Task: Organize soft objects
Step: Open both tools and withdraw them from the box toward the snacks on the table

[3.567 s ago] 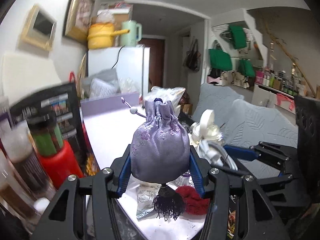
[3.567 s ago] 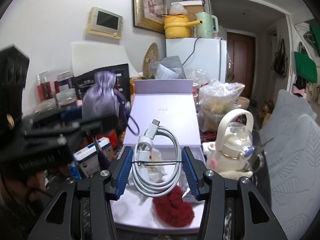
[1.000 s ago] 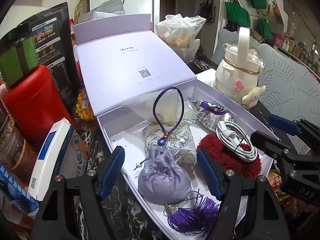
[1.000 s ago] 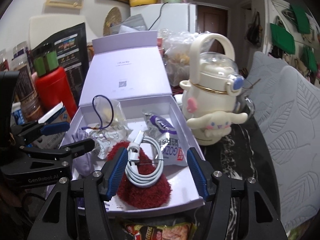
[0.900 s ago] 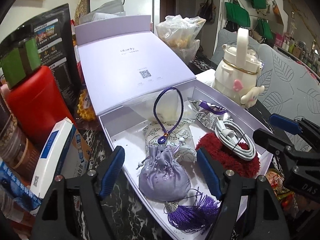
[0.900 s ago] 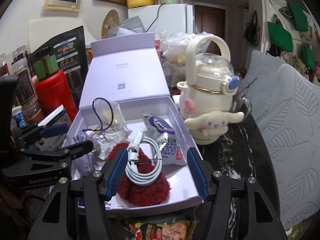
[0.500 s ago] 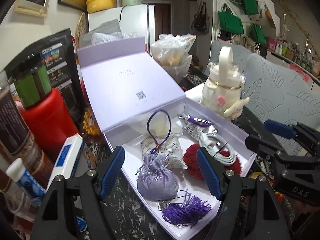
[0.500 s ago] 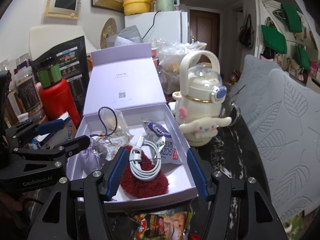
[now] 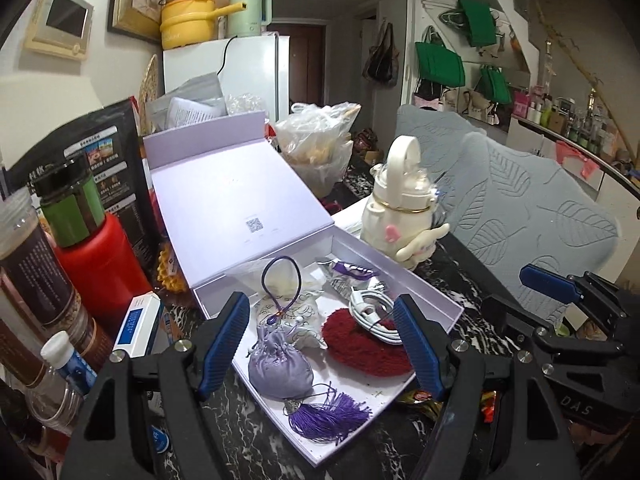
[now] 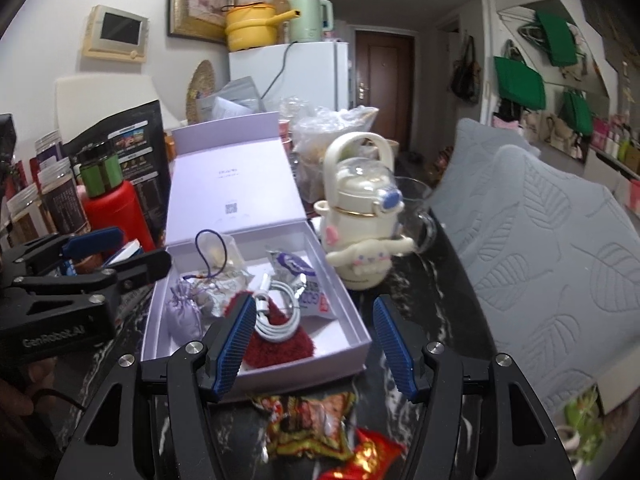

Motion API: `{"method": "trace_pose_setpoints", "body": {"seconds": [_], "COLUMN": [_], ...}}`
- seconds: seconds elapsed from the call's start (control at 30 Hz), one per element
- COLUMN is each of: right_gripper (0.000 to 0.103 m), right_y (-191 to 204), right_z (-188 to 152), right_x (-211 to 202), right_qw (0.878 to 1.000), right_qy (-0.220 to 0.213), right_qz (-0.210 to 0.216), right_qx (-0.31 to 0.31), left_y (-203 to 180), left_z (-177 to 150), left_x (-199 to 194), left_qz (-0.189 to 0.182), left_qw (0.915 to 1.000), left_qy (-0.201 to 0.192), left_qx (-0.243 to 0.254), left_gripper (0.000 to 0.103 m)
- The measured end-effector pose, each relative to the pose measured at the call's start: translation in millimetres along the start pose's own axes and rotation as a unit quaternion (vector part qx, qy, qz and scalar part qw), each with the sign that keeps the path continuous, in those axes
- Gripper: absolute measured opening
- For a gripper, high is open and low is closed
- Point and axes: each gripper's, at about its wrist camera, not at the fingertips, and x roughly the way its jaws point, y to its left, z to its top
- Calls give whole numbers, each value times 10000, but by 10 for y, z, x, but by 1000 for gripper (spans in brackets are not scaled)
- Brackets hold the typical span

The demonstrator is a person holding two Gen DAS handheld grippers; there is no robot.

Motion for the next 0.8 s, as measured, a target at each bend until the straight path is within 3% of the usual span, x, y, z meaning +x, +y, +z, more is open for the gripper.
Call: {"method": "trace_pose_setpoints", "body": {"seconds": [0.4, 0.8], "right_gripper": [64, 65], "right_y": [-46, -234], "right_z": [-148, -524], "right_x": [-363, -529], "right_qw": [9999, 9993], "right_qy": [-21, 174], "right_qz": [-121, -241], "right_qx": [13, 231], "left_y": [-185, -519], "left_z": [-116, -512], "left_x": [-413, -530], "left_qz": [-98, -365], "left_qw": [9997, 9992], "left_qy": [-193, -31], "left_qx": [110, 177], "left_gripper": [74, 74]}}
